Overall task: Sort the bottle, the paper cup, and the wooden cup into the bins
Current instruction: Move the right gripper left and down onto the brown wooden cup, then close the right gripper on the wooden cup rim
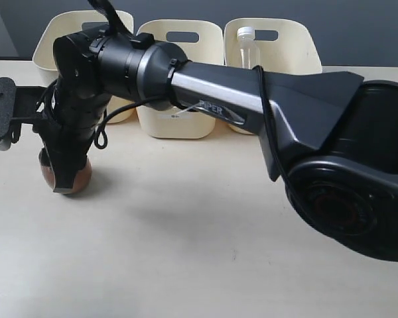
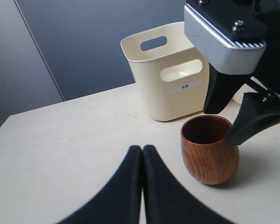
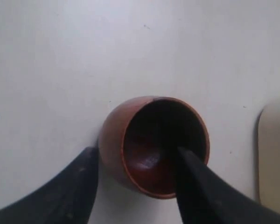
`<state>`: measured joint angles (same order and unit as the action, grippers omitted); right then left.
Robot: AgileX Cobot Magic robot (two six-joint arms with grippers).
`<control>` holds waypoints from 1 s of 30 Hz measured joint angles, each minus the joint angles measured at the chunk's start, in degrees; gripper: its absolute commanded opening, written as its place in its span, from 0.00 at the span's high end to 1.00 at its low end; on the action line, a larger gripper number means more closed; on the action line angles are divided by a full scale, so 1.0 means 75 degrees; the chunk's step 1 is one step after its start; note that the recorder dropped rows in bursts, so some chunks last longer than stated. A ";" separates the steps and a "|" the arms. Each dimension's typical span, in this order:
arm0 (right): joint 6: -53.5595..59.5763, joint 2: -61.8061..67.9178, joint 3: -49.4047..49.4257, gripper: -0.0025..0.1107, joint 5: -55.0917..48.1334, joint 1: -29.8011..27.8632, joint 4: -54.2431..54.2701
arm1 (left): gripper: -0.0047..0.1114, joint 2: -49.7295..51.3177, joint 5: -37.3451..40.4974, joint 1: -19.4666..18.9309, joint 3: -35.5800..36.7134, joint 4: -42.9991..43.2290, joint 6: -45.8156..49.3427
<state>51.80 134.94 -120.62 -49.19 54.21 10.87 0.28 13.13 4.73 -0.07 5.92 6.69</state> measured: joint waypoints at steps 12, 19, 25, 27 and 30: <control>0.0031 0.0301 0.0000 0.55 0.0102 0.0000 -0.0020 | 0.96 0.0000 0.0000 0.0000 0.0000 0.0000 0.0000; 0.0031 0.0529 0.0000 0.57 0.0137 0.0000 -0.0020 | 0.96 0.0000 0.0000 0.0000 0.0000 0.0000 0.0000; 0.0031 0.0628 0.0000 0.98 0.0137 0.0000 -0.0020 | 0.96 0.0000 0.0000 0.0000 0.0000 0.0000 0.0000; 0.0112 0.0634 0.0000 0.98 0.0127 0.0000 -0.0042 | 0.96 0.0000 0.0000 0.0000 0.0000 0.0000 0.0000; 0.0176 0.0634 -0.0018 0.98 0.0129 0.0000 -0.0037 | 0.96 0.0000 0.0000 0.0000 0.0000 0.0000 0.0000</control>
<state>53.12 139.69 -120.75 -48.22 54.21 10.59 0.28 13.13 4.73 -0.07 5.92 6.69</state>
